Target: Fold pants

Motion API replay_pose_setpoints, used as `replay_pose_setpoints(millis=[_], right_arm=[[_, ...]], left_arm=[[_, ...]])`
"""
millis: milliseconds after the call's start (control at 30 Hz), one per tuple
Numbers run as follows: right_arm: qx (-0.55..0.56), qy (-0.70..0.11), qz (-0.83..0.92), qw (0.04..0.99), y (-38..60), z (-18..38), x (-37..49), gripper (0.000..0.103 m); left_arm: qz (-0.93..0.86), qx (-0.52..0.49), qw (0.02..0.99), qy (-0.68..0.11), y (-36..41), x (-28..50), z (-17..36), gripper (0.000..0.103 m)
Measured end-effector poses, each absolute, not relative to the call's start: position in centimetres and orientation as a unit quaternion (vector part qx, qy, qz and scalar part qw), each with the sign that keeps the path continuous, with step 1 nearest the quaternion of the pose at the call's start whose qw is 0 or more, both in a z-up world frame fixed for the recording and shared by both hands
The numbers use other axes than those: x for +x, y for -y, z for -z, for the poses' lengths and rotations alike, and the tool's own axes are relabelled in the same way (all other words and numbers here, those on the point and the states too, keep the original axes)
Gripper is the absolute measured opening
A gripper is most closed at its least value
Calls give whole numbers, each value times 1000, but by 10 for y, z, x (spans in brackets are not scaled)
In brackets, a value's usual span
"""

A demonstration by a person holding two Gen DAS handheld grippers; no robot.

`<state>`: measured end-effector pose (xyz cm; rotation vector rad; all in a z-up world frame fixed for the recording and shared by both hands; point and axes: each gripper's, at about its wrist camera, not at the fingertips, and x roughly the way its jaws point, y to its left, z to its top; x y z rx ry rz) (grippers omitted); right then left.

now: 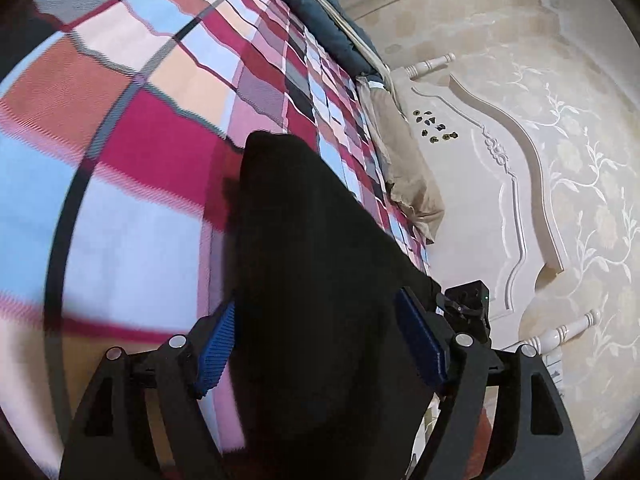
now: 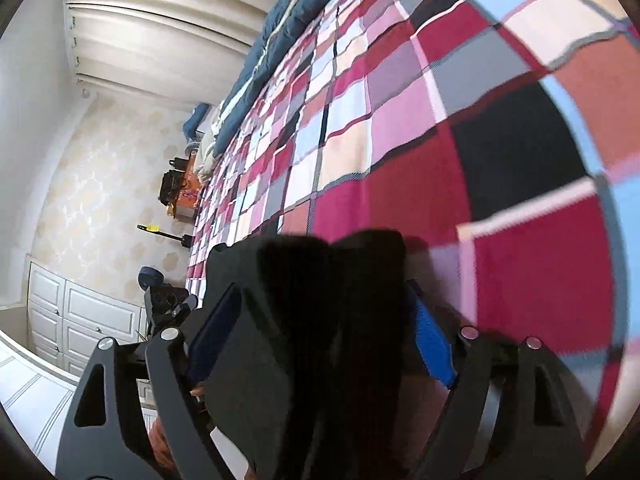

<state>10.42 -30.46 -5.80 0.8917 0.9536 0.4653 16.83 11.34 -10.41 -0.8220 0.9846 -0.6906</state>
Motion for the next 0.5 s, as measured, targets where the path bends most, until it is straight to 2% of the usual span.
replay_pose_setpoints(millis=[67,133,167,233,300,367,500], right_arm=[[399,-443,-217,773,299,58,109,80],[384,-457,-215,773,294,61,112,57],[385,-458,-215,772,294,62,109,53],[397,-452,-220,768,296,64,107,43],[406,-441,-225,768,297,62,104,38],[409,-431,-229,772,296,57,103,34],[393,-421,-228,785,288,47,112,31]], left_arm=[[316,-379,746,-447,-114,171,104,75],[302,-366,757,-450,-112,173,104,61],[292,-351,762,-459,-109,173,105,50],[287,-335,771,-459,-109,173,105,43],[287,-328,778,-453,-108,171,102,34],[286,-325,783,-447,-109,171,99,29],[276,-311,797,-439,-108,176,91,25]])
